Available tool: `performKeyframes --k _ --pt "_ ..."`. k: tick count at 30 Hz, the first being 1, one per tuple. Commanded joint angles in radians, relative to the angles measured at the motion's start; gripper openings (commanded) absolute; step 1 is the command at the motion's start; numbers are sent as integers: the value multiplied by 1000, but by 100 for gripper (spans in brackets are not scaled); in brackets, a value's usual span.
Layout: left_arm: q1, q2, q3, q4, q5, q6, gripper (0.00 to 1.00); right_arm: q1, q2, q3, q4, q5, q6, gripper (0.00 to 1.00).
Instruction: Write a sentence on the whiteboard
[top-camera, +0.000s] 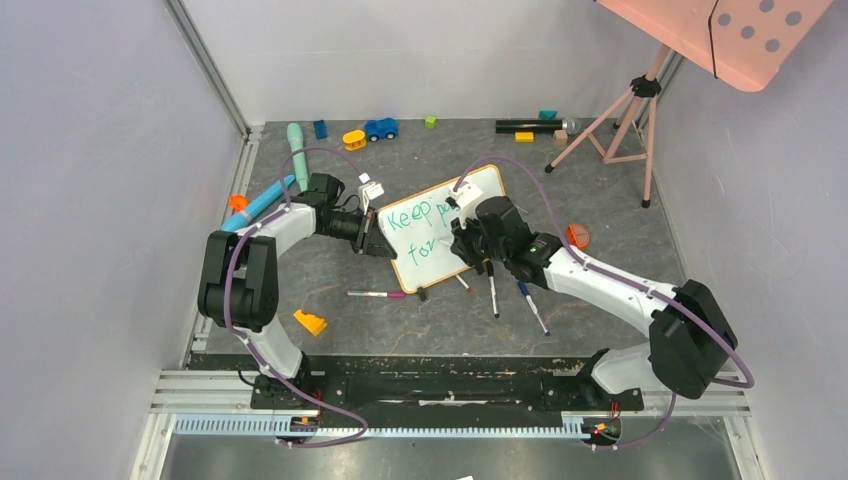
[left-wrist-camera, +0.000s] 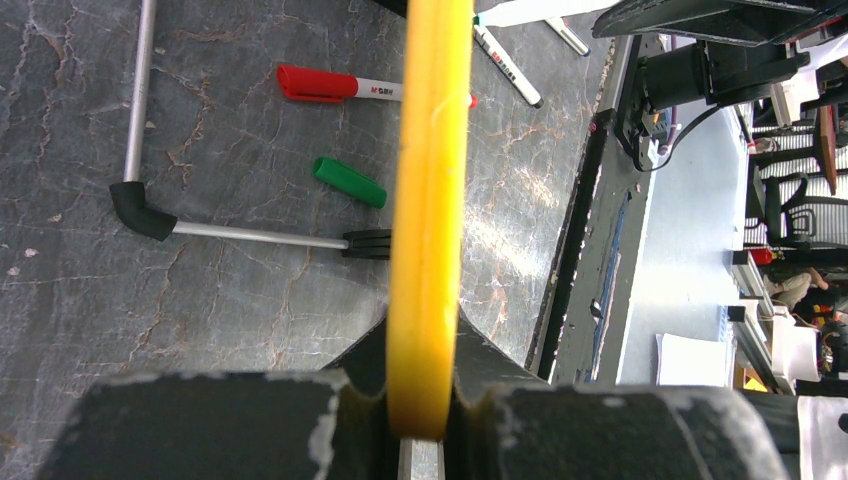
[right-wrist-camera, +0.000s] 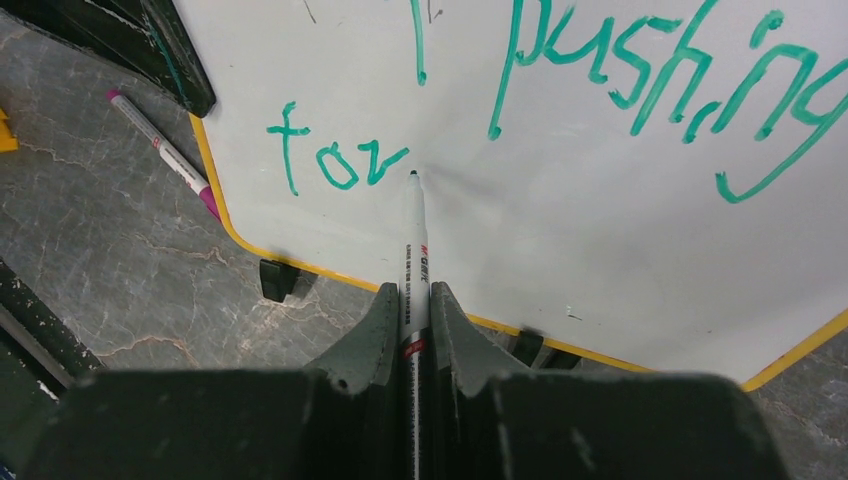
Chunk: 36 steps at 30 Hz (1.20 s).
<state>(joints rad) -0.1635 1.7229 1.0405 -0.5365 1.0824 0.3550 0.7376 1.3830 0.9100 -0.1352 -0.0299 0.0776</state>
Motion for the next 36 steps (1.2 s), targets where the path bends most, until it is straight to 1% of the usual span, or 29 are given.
performKeyframes --k 1,19,36 --pt "-54 26 -43 -99 -116 92 2 -1 12 54 47 -21 5 0" --pt "-54 27 -42 -106 -112 102 2 -1 51 41 63 16 20 0" --pt "-54 29 -40 -107 -113 100 2 -1 16 -29 41 24 15 0"
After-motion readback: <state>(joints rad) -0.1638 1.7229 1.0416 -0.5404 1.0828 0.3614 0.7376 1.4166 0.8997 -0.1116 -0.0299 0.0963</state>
